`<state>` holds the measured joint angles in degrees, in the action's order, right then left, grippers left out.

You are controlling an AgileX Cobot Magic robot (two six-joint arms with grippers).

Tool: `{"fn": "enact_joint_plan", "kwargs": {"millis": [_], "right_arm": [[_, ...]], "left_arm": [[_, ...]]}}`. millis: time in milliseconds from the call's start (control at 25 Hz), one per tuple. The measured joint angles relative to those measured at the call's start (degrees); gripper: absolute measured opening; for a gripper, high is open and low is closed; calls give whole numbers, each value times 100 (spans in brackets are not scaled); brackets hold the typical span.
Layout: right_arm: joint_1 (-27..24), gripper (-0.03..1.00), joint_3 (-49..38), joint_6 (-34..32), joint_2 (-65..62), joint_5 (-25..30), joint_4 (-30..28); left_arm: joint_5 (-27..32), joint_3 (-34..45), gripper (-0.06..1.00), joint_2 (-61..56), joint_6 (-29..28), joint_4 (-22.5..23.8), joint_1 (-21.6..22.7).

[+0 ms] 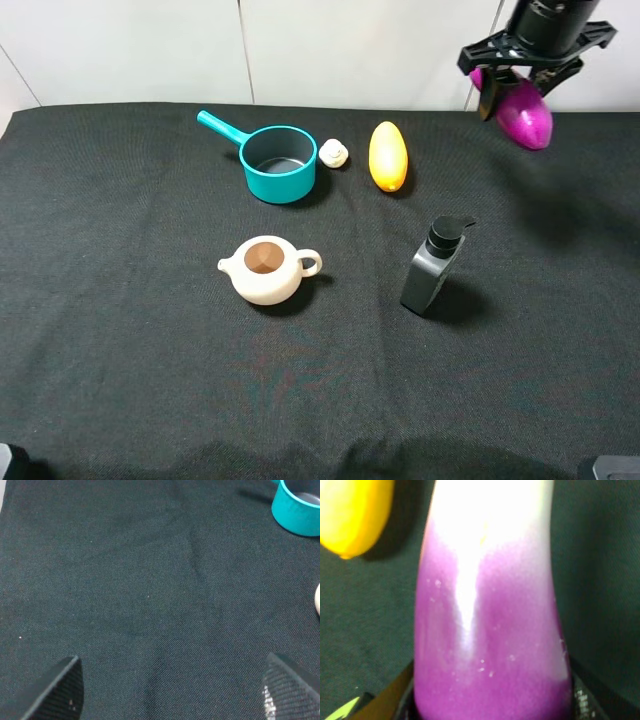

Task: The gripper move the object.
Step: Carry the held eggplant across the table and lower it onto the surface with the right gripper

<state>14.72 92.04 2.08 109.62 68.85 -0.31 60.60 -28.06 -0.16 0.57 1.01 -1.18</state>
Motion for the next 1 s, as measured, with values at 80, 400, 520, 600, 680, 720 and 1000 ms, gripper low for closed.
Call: {"fn": "enact_joint_plan", "kwargs": {"millis": [80,400,520,600,680,720,1000], "right_arm": [[167,39,0,30,0,-6,-10],[602,39,0,65,0,-15,-29],[736,39,0,65,0,-15,-35],[837,39,0,65,0,-15,-40],[934,39,0,65,0,-15,-40],[984,39,0,39,0,-18,-47],[1280,39,0,-91,0,-142,-60]], "left_arm": [[0,0,76,0,0,0,0],[0,0,76,0,0,0,0],[0,0,76,0,0,0,0],[0,0,76,0,0,0,0],[0,0,76,0,0,0,0],[0,0,76,0,0,0,0],[0,0,76,0,0,0,0]]}}
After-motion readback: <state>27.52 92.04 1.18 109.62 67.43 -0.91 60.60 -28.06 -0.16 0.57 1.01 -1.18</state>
